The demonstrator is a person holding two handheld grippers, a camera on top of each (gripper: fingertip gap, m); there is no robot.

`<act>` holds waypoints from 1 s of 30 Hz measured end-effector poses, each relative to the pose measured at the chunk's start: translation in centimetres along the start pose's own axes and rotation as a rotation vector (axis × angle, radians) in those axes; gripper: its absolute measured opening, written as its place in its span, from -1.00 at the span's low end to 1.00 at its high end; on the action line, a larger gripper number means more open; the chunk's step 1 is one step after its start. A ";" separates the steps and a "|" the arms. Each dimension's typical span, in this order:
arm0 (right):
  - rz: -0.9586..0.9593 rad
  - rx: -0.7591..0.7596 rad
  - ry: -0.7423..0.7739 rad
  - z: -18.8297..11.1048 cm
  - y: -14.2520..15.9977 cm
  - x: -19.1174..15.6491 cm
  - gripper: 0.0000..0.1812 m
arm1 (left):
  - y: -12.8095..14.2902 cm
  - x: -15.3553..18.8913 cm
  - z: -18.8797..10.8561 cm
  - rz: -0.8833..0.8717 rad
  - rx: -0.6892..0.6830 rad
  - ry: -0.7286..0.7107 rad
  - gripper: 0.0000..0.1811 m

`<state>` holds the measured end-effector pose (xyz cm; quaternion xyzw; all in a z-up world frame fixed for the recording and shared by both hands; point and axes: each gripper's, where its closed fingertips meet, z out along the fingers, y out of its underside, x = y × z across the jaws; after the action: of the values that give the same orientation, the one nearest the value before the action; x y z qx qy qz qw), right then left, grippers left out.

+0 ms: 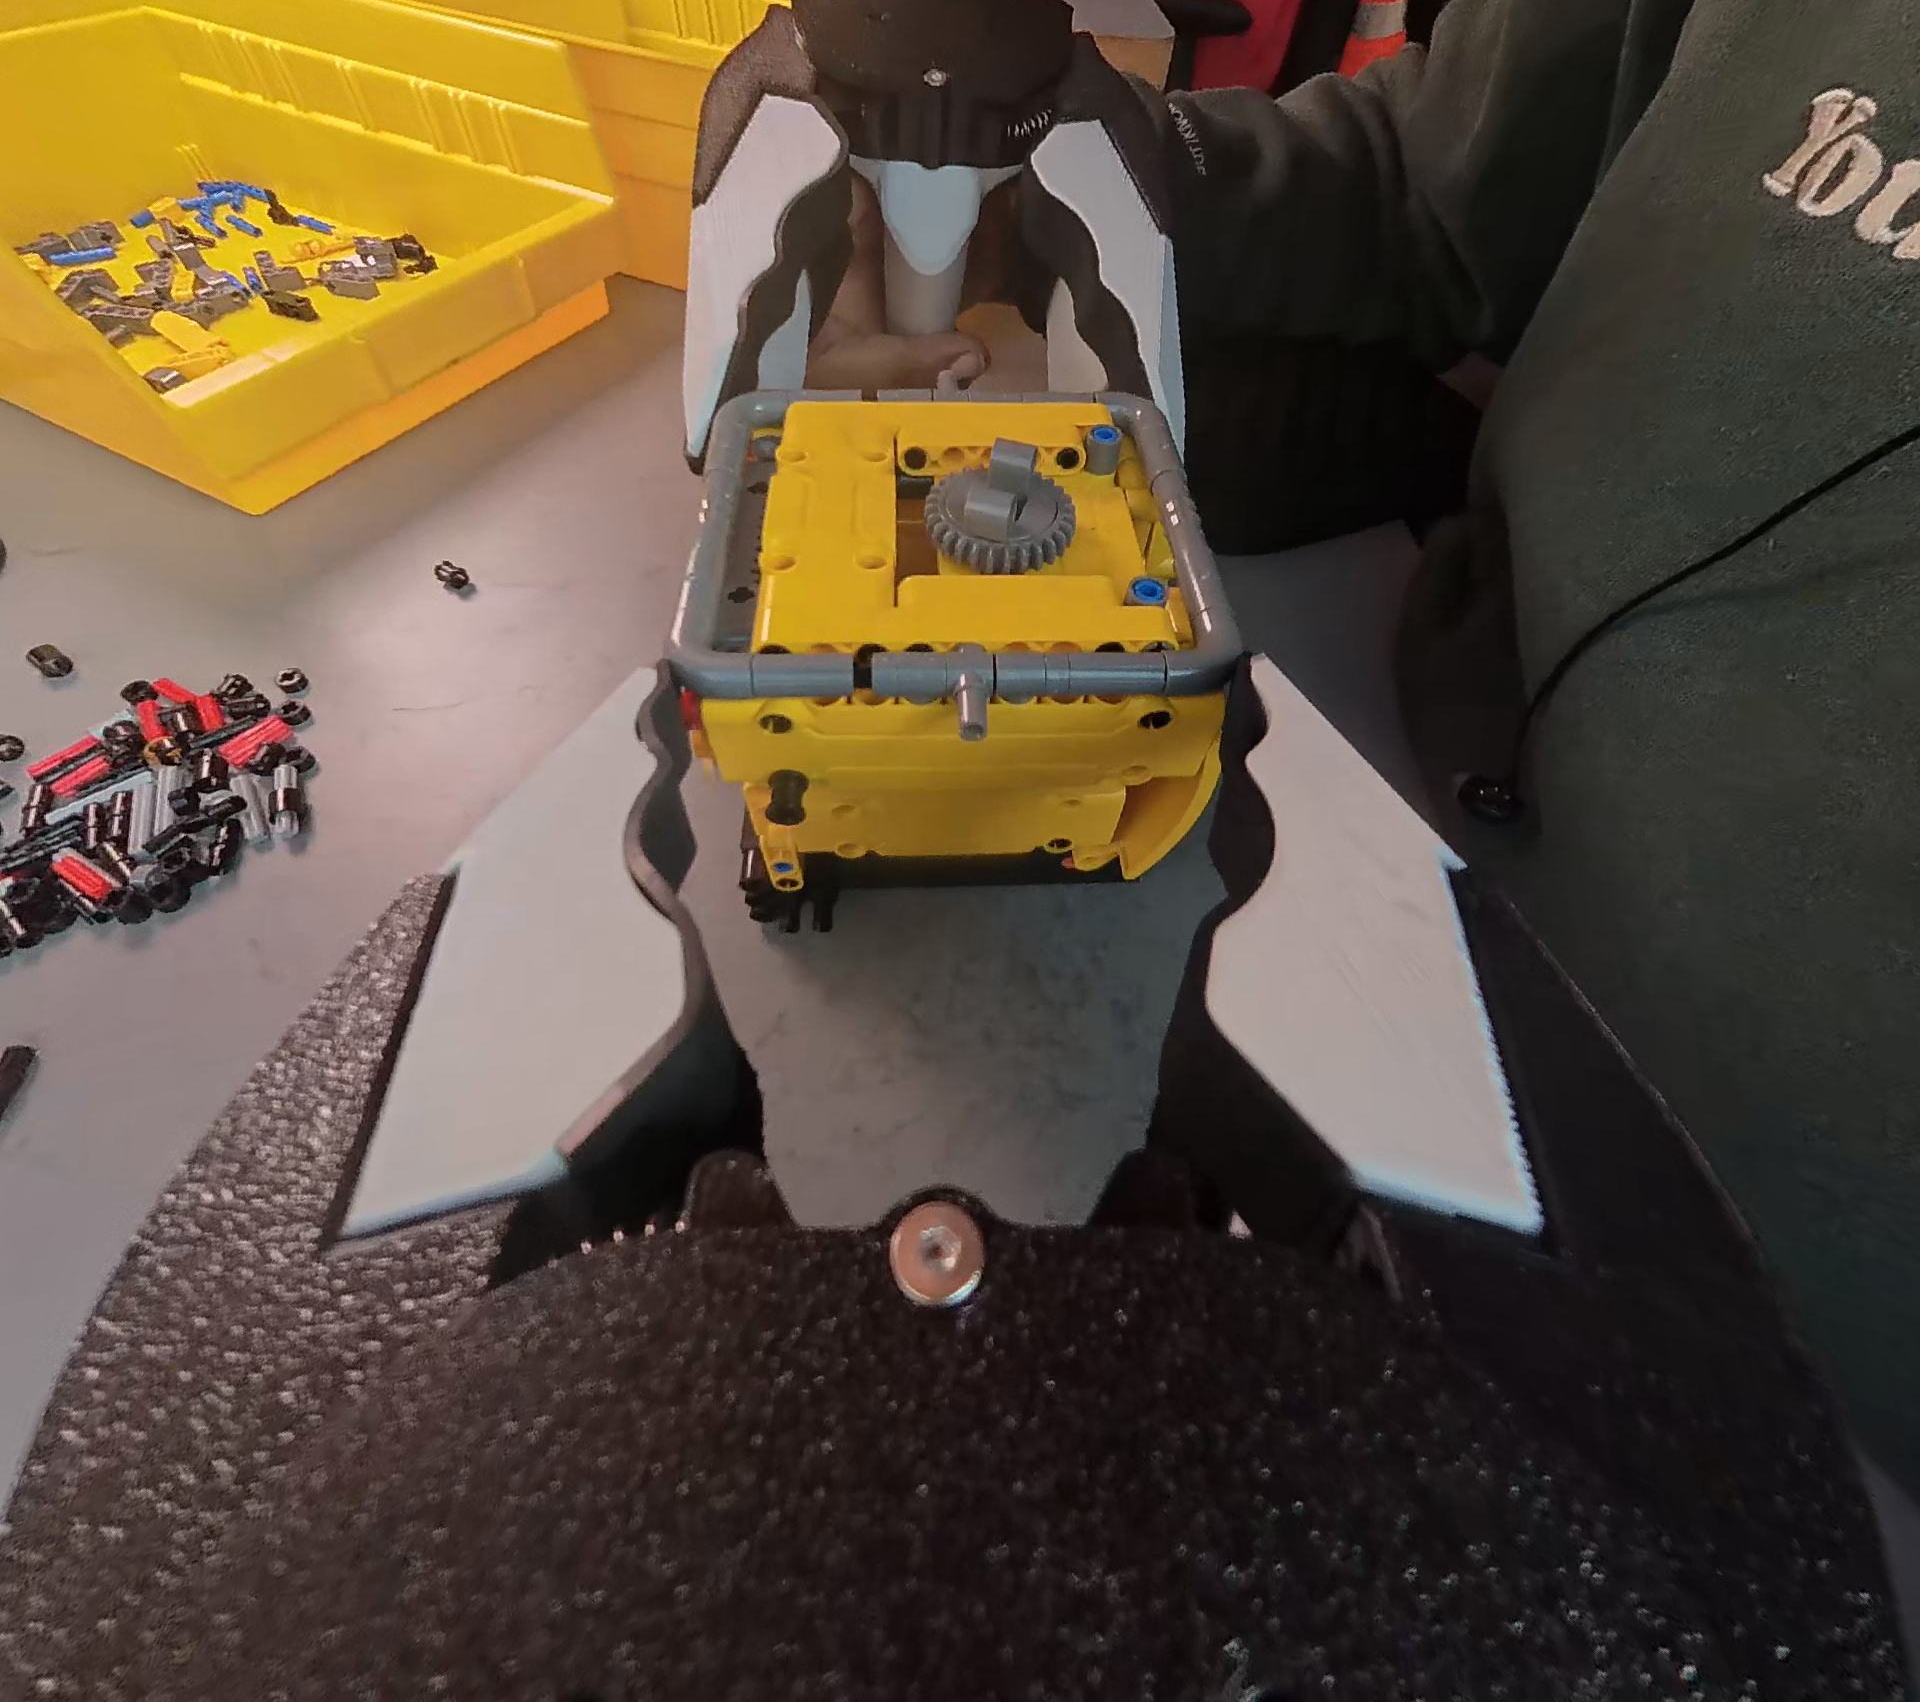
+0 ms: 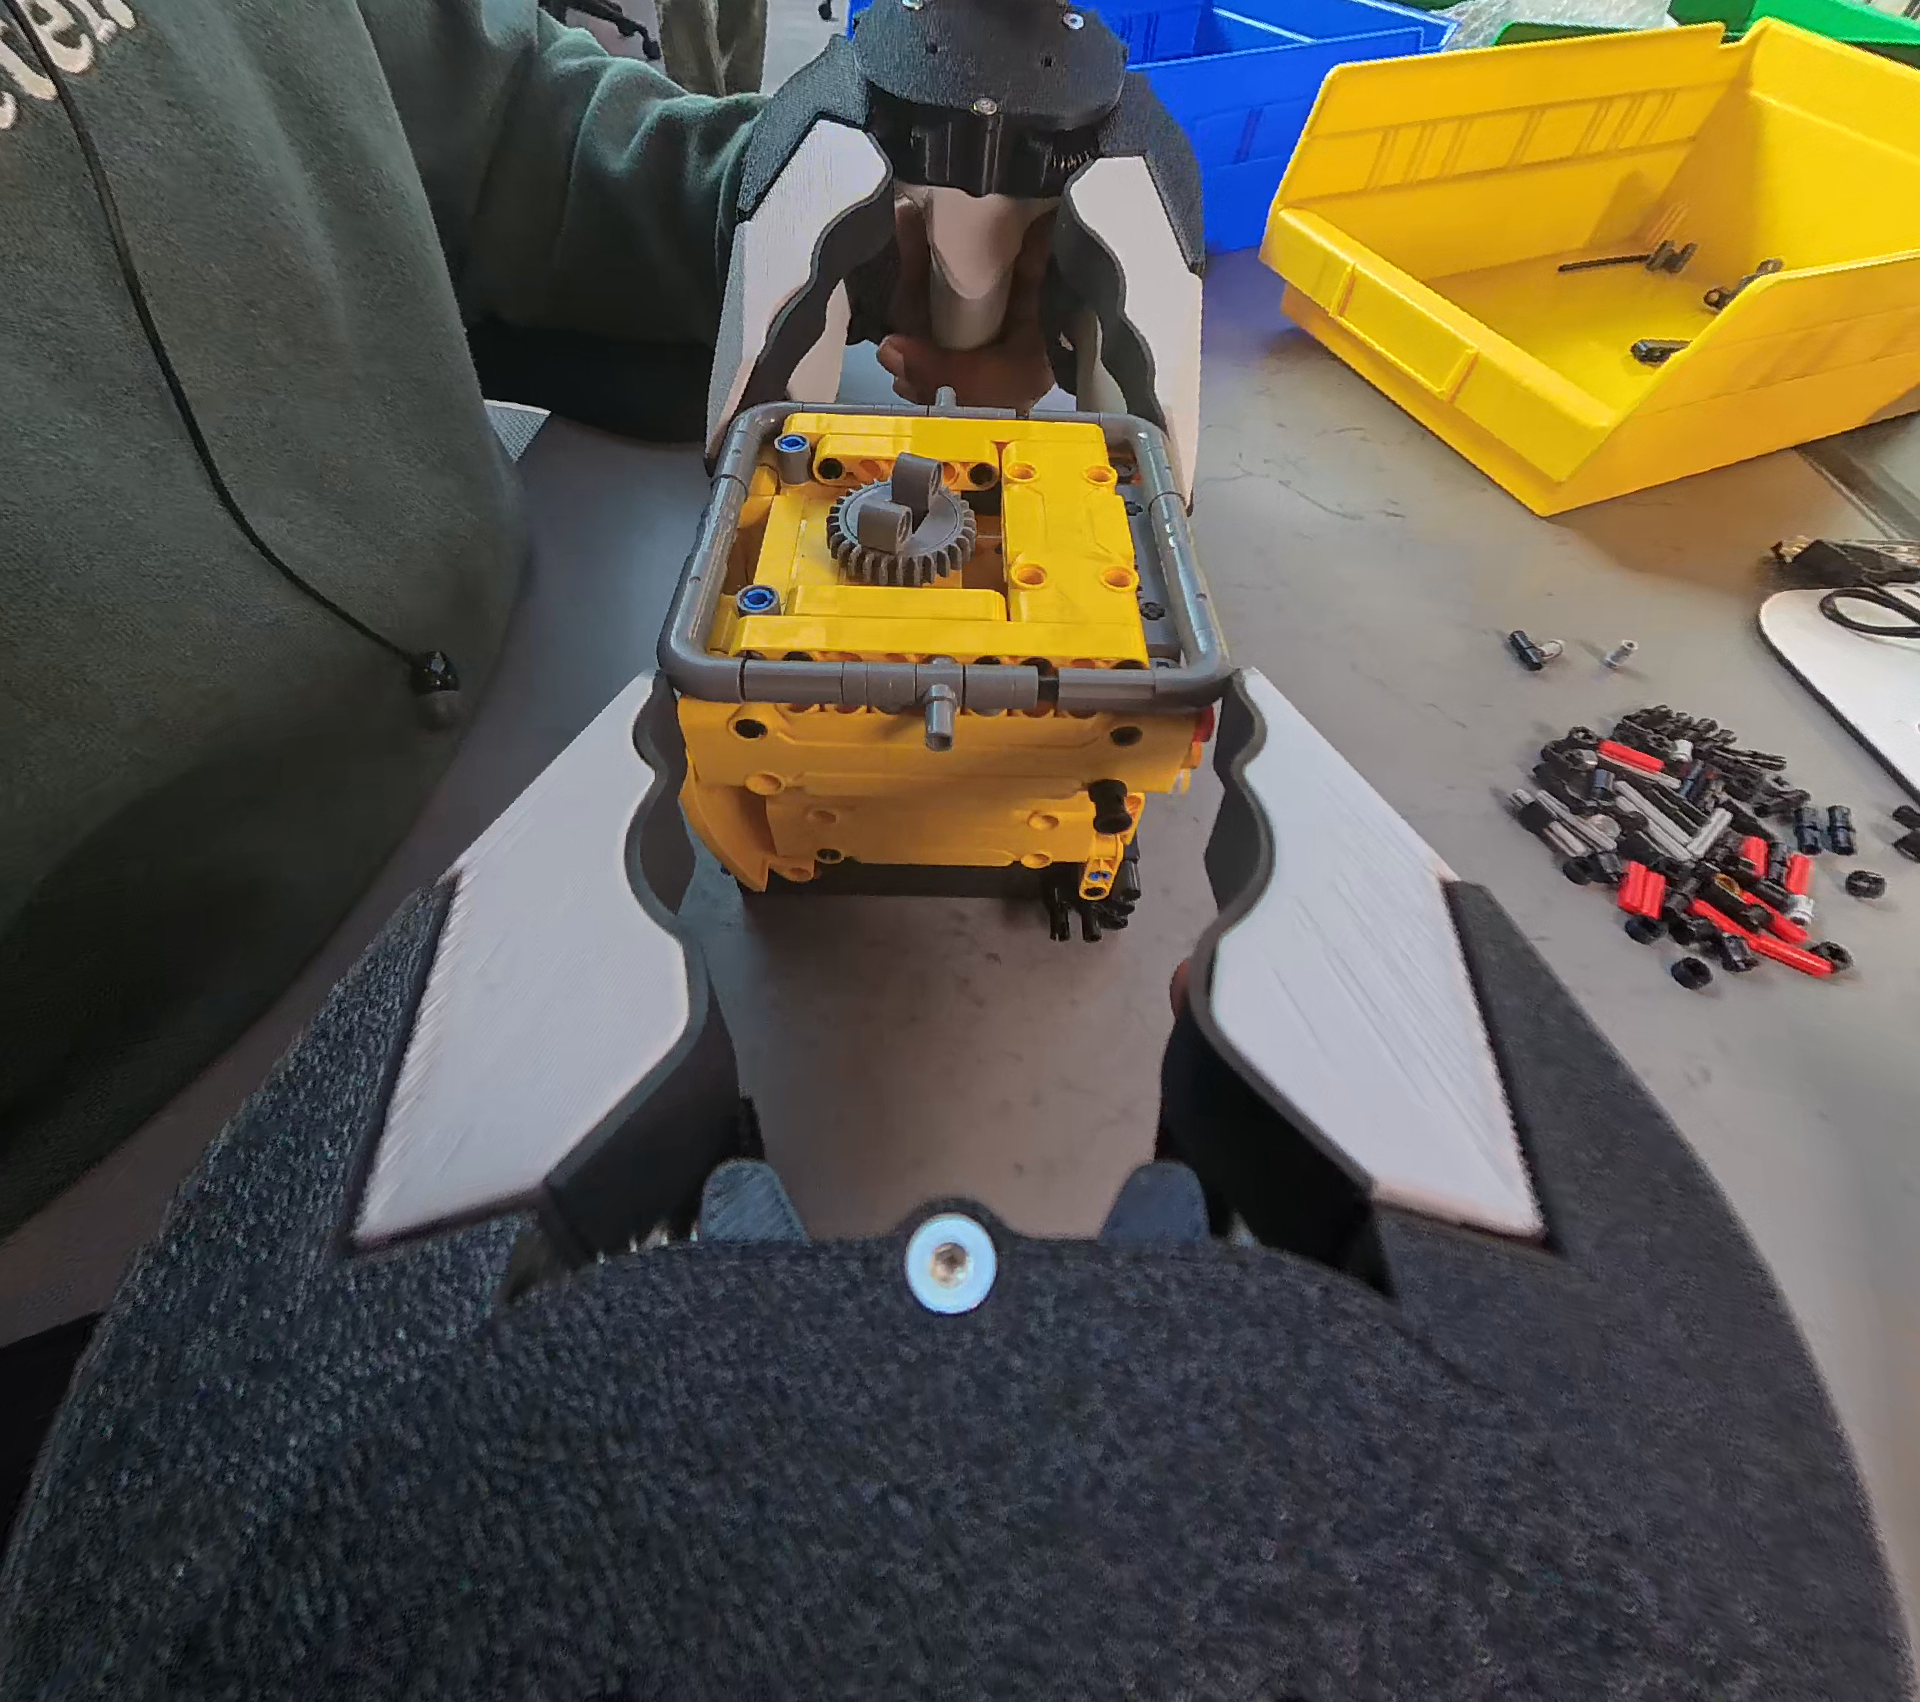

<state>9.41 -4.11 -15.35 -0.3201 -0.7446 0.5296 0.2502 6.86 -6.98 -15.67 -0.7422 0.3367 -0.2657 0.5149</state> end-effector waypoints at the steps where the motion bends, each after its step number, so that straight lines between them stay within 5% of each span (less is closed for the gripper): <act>1: 0.003 0.003 -0.001 0.0 -0.1 0.0 0.13 | 0.1 0.0 0.0 -0.005 -0.003 0.004 0.13; 30: -0.017 0.043 -0.009 -0.2 -0.3 -0.5 0.09 | -0.1 0.4 0.2 0.030 0.023 -0.049 0.10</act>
<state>9.88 -4.40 -15.03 -0.3059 -0.7367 0.5450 0.2582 7.26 -7.18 -15.58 -0.7372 0.3321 -0.2436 0.5356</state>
